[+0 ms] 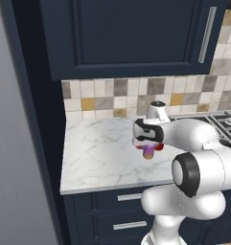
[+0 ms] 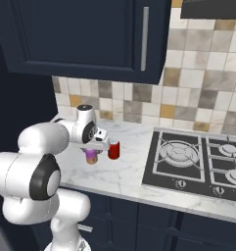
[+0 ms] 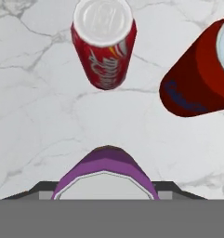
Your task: Four empty soda cans are scattered around the kitchen. Gather all the cans and cluster them next to the stove for recycling.
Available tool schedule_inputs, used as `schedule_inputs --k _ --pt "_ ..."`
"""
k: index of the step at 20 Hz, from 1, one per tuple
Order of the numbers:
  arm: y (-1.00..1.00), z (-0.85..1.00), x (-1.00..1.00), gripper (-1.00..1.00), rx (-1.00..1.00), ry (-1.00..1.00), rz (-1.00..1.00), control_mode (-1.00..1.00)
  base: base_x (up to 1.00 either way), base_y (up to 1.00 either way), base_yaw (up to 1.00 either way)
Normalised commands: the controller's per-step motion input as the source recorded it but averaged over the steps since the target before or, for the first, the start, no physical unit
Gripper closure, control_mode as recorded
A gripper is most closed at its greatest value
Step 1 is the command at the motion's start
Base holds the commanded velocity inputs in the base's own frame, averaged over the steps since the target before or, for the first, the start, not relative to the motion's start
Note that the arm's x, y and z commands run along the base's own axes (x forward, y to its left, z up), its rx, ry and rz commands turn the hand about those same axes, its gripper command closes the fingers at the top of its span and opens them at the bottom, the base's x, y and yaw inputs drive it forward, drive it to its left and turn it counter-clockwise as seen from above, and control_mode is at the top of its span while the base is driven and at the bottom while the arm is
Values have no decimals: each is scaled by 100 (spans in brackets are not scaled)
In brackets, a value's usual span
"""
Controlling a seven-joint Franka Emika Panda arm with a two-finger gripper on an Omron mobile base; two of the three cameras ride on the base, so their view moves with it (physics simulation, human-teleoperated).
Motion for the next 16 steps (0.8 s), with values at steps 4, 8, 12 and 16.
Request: schedule_inputs --k 4,8,12,16 --pt "6 -21 17 100 0 0 -2 -100 0 0 0" --pt "4 -24 5 100 0 0 -3 -100 0 0 0" --pt "0 -27 0 100 -2 0 -2 -100 0 0 0" --pt "1 -23 0 100 -4 0 -2 -100 0 0 0"
